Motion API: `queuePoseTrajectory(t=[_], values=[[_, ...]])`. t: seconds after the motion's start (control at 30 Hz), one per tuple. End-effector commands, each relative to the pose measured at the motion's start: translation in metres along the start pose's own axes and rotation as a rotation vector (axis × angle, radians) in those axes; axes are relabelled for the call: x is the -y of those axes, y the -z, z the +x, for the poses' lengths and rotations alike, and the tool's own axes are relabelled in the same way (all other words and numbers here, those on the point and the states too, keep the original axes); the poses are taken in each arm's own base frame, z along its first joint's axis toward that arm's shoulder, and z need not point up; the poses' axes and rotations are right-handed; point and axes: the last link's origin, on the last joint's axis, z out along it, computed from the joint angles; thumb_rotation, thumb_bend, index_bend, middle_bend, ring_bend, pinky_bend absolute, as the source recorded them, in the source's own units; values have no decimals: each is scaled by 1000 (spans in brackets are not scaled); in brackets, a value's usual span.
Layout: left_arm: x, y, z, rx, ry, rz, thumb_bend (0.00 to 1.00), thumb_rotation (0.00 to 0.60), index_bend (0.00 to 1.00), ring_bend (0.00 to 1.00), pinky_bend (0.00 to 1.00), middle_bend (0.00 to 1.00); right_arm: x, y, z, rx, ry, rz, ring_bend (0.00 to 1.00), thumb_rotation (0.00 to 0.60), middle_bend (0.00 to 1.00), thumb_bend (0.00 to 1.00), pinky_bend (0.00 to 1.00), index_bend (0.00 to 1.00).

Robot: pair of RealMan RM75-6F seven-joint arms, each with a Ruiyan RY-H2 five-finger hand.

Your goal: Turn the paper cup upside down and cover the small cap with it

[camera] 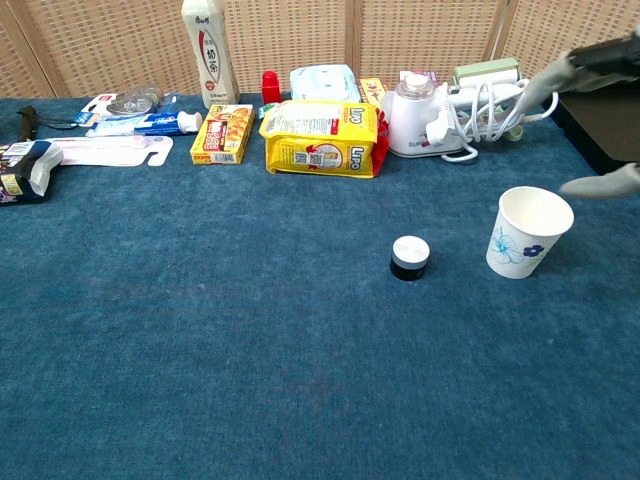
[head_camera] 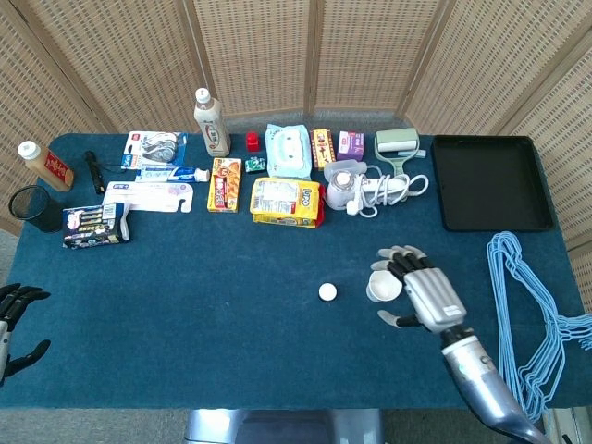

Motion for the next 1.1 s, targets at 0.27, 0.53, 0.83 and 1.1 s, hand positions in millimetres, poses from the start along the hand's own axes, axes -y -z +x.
queuePoseTrajectory(t=[0.27,0.53,0.83,1.1], values=[[-5,-10,-1,22,-8,-16,179,600,281,174,183,280,15,-44,-32,113,66,-29,91,555,145,244,76,206],[-7,-14,-3,31,-7,-27,179,600,281,174,183,281,19,-57,-45,134,106,-67,88,555,144,241,76,201],[-5,-14,-5,37,-5,-21,179,600,281,175,183,280,11,-63,-51,131,160,-111,88,558,144,242,76,238],[-7,-16,-6,38,-4,-26,179,600,281,174,182,281,0,-62,-53,138,192,-145,92,557,152,242,76,275]])
